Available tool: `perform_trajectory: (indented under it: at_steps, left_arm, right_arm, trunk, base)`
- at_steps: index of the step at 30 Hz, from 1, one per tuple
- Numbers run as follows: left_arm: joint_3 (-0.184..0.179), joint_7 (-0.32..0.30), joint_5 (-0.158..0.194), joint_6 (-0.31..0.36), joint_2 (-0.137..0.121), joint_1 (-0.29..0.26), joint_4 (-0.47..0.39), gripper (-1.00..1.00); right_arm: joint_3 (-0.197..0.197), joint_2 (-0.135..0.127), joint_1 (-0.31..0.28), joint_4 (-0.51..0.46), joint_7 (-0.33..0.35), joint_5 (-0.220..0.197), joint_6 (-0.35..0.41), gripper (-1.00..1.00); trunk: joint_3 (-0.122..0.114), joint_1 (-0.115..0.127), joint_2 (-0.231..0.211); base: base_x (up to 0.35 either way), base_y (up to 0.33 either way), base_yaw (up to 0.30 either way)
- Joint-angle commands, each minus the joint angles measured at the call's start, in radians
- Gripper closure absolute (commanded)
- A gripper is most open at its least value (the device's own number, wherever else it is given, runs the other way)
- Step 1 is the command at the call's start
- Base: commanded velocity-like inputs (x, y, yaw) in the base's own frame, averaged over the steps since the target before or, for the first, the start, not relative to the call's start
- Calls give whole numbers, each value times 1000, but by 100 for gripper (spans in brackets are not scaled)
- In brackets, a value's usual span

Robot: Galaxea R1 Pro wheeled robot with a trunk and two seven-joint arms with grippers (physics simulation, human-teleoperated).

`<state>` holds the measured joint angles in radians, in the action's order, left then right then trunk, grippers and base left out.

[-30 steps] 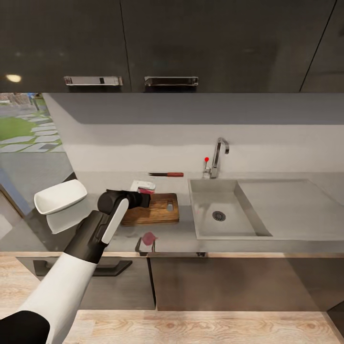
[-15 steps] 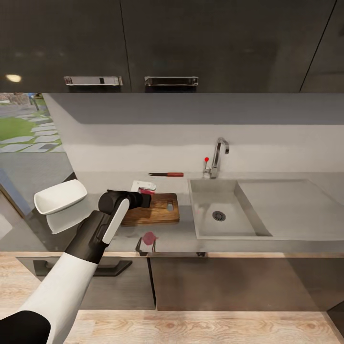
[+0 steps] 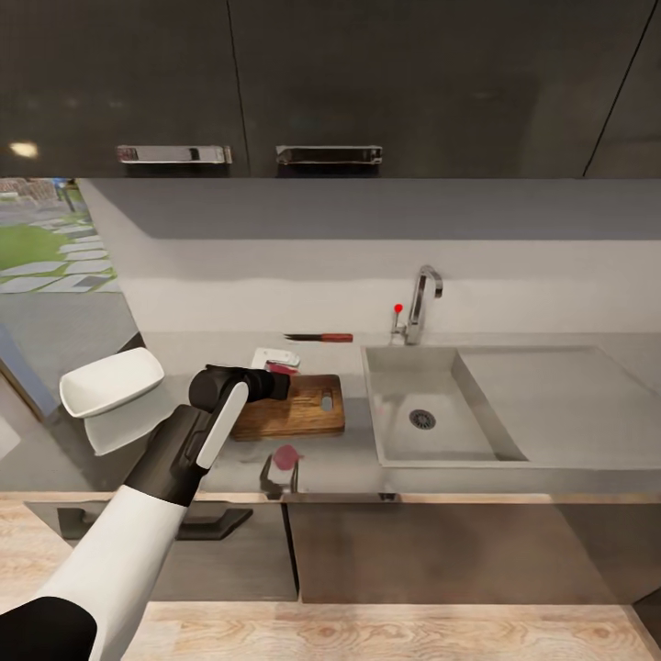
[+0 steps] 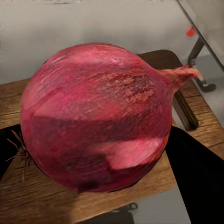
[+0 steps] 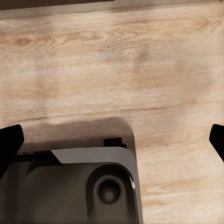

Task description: In the kitchen, take the Vidalia onion out of the sink, dice it on the chopping board with the paring knife, put the diced onion into the bowl on the countertop, then place both the paring knife and the chopping board into the sink.

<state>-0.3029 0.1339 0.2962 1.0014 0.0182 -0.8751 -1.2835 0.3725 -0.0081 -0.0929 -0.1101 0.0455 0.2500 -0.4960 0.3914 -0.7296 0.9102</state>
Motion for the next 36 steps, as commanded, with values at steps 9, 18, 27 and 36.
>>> perform_trajectory:
  at_steps: [9, 18, 27, 36]
  left_arm:
    - [-1, 10, 11, 3, -3, -1, 0, 100]
    - [-1, 10, 11, 3, 0, -1, 19, 100]
    - [-1, 10, 11, 3, 2, -1, 32, 100]
    - [-2, 10, 11, 1, 27, -1, 65, 100]
  right_arm:
    - [9, 1, -1, -2, 12, 4, -4, -100]
    - [10, 0, -1, -1, 9, 2, -4, -100]
    - [8, -2, -1, -1, 8, 3, -16, -100]
    - [6, -2, -1, 3, 11, 4, -90, -100]
  trunk:
    - [1, 0, 1]
    - [1, 0, 1]
    - [1, 0, 1]
    - [1, 0, 1]
  base:
    - [19, 0, 0]
    - [0, 0, 158]
    - [0, 0, 20]
    - [25, -22, 0]
